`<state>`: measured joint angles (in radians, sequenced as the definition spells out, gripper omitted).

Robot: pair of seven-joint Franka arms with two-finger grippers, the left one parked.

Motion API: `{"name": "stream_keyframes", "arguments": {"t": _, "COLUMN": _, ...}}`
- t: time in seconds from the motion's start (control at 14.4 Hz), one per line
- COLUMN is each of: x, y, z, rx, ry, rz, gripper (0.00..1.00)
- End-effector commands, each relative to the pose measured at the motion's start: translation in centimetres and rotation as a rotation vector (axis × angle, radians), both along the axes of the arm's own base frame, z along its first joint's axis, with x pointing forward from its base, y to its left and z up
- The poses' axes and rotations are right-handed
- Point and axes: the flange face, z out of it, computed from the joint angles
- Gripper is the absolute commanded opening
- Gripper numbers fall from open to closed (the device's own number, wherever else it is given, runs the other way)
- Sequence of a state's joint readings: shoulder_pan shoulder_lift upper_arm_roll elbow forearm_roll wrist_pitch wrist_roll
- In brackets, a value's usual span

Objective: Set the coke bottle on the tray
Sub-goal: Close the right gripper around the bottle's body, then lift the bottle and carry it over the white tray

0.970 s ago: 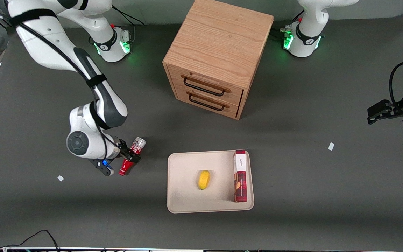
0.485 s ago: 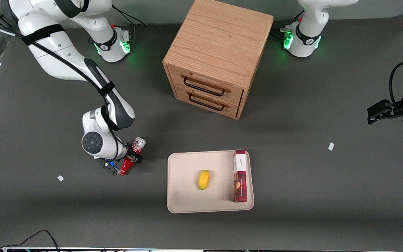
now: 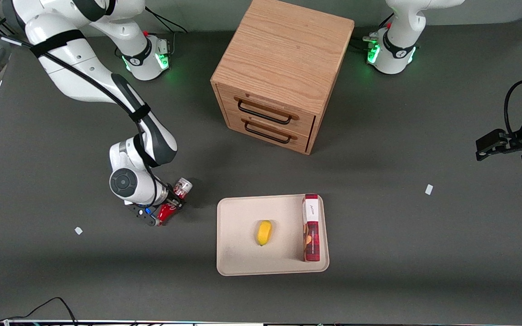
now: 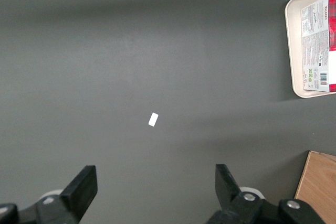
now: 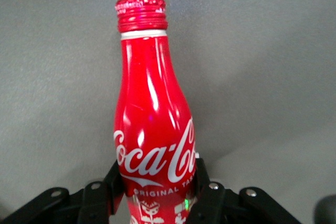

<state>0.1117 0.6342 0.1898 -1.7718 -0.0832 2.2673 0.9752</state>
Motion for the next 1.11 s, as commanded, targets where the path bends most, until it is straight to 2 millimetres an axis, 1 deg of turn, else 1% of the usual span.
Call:
{"name": "stream_keyframes", "arguments": {"t": 0.0, "x": 0.1, "y": 0.0, "z": 8.0, "rx": -0.031, "ry": -0.004, "rz": 0.069, "gripper": 0.0}}
{"name": "stream_keyframes", "arguments": {"t": 0.14, "x": 0.5, "y": 1.1, "z": 13.3, "rx": -0.024, "ry": -0.026, "rz": 0.118, "gripper": 0.0}}
{"name": "stream_keyframes", "arguments": {"t": 0.28, "x": 1.0, "y": 3.4, "z": 18.7, "rx": 0.0, "ry": -0.065, "rz": 0.18, "gripper": 0.0}}
{"name": "stream_keyframes", "arguments": {"t": 0.35, "x": 1.8, "y": 4.6, "z": 21.2, "rx": 0.022, "ry": -0.108, "rz": 0.198, "gripper": 0.0}}
{"name": "stream_keyframes", "arguments": {"t": 0.42, "x": 2.6, "y": 5.4, "z": 22.9, "rx": 0.043, "ry": -0.141, "rz": 0.224, "gripper": 0.0}}
{"name": "stream_keyframes", "arguments": {"t": 0.49, "x": 3.7, "y": 5.7, "z": 23.0, "rx": 0.066, "ry": -0.156, "rz": 0.265, "gripper": 0.0}}
{"name": "stream_keyframes", "arguments": {"t": 0.55, "x": 4.8, "y": 6.6, "z": 23.5, "rx": 0.089, "ry": -0.18, "rz": 0.293, "gripper": 0.0}}
{"name": "stream_keyframes", "arguments": {"t": 0.62, "x": 5.8, "y": 8.4, "z": 23.0, "rx": 0.12, "ry": -0.194, "rz": 0.324, "gripper": 0.0}}
{"name": "stream_keyframes", "arguments": {"t": 0.69, "x": 7.0, "y": 9.7, "z": 22.3, "rx": 0.156, "ry": -0.207, "rz": 0.344, "gripper": 0.0}}
{"name": "stream_keyframes", "arguments": {"t": 0.76, "x": 8.1, "y": 10.7, "z": 20.7, "rx": 0.189, "ry": -0.214, "rz": 0.365, "gripper": 0.0}}
{"name": "stream_keyframes", "arguments": {"t": 0.83, "x": 9.0, "y": 12.0, "z": 18.2, "rx": 0.216, "ry": -0.222, "rz": 0.394, "gripper": 0.0}}
{"name": "stream_keyframes", "arguments": {"t": 0.9, "x": 9.8, "y": 12.7, "z": 15.6, "rx": 0.237, "ry": -0.243, "rz": 0.408, "gripper": 0.0}}
{"name": "stream_keyframes", "arguments": {"t": 1.04, "x": 10.8, "y": 13.0, "z": 10.1, "rx": 0.268, "ry": -0.258, "rz": 0.38, "gripper": 0.0}}
